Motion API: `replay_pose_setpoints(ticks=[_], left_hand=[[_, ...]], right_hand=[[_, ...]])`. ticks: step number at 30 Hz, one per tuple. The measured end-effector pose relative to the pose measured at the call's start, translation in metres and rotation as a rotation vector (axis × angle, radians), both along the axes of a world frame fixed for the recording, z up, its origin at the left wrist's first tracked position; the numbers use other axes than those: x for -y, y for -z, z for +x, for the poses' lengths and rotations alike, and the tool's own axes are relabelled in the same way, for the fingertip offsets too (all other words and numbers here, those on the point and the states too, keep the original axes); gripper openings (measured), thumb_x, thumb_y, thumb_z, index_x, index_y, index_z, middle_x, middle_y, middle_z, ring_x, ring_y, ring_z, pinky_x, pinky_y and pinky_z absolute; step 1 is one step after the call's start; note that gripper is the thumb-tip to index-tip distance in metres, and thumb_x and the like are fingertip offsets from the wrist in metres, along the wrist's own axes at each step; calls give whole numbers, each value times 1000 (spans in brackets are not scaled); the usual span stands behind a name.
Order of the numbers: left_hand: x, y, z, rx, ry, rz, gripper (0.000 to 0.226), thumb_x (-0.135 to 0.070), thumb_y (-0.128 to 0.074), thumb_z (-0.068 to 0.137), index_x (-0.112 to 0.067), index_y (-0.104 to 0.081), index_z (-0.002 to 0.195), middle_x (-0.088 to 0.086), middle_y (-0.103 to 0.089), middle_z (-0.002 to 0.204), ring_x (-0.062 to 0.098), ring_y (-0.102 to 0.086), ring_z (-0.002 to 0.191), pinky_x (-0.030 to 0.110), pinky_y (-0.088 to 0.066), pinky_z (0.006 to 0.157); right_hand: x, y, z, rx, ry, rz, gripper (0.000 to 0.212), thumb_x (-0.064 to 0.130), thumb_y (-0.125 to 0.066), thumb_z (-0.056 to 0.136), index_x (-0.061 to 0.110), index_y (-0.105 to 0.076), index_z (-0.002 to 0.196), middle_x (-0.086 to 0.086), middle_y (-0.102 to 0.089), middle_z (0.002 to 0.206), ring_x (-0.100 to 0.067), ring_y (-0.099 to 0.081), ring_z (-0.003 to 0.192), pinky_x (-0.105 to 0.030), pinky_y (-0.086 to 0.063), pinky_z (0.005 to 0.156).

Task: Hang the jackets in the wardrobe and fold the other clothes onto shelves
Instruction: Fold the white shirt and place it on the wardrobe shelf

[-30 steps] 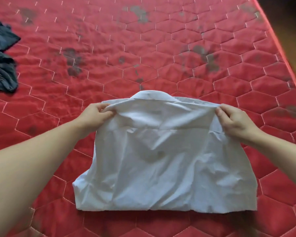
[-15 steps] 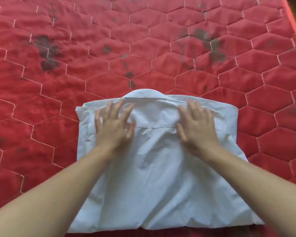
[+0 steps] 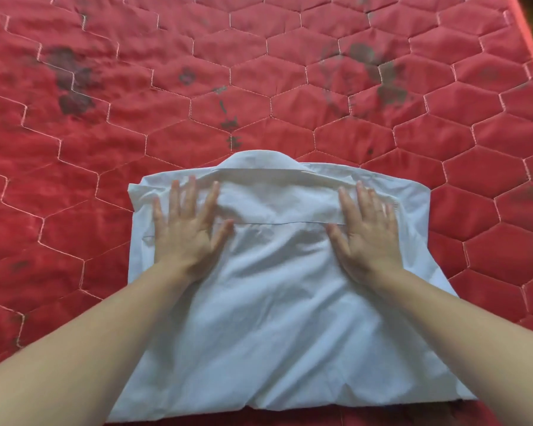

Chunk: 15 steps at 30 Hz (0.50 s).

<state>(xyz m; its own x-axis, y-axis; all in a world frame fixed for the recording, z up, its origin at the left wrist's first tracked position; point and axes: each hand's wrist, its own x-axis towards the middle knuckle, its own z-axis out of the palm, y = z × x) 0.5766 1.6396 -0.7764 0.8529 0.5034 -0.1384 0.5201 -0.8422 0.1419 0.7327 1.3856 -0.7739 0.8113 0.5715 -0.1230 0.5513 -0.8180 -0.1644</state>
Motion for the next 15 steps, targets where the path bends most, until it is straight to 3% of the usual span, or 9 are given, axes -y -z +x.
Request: replay_pose_setpoints(ticks=[3, 6, 12, 15], left_hand=[[51, -1, 7, 130, 233, 48, 63, -64, -18, 94, -34, -25, 149, 9, -25, 159, 32, -17, 147, 54, -5, 116], [94, 6, -2, 103, 277, 7, 58, -58, -32, 91, -35, -34, 144, 6, -37, 154, 35, -32, 142, 57, -17, 111], [134, 7, -37, 113, 173, -96, 59, -39, -38, 87, -30, -35, 146, 4, -42, 152, 25, -28, 142, 53, -20, 111], [157, 4, -63, 46, 162, -155, 60, -41, -40, 86, -31, -36, 145, 3, -43, 151, 24, -29, 141, 51, -17, 113]], right_hand=[[-22, 2, -35, 4, -101, 70, 66, 56, -33, 89, 26, -36, 148, -11, -27, 158, -30, -23, 145, -48, -9, 115], [-18, 10, -55, 58, -155, 63, 62, 51, -39, 88, 26, -38, 145, -12, -35, 154, -28, -24, 143, -49, -15, 114], [-3, 4, -115, 42, -85, 149, 61, 43, -38, 88, 23, -36, 145, -11, -36, 154, -25, -25, 141, -48, -18, 110], [15, 7, -140, 20, -116, 109, 59, 43, -40, 88, 22, -42, 143, -10, -39, 152, -26, -28, 141, -48, -19, 111]])
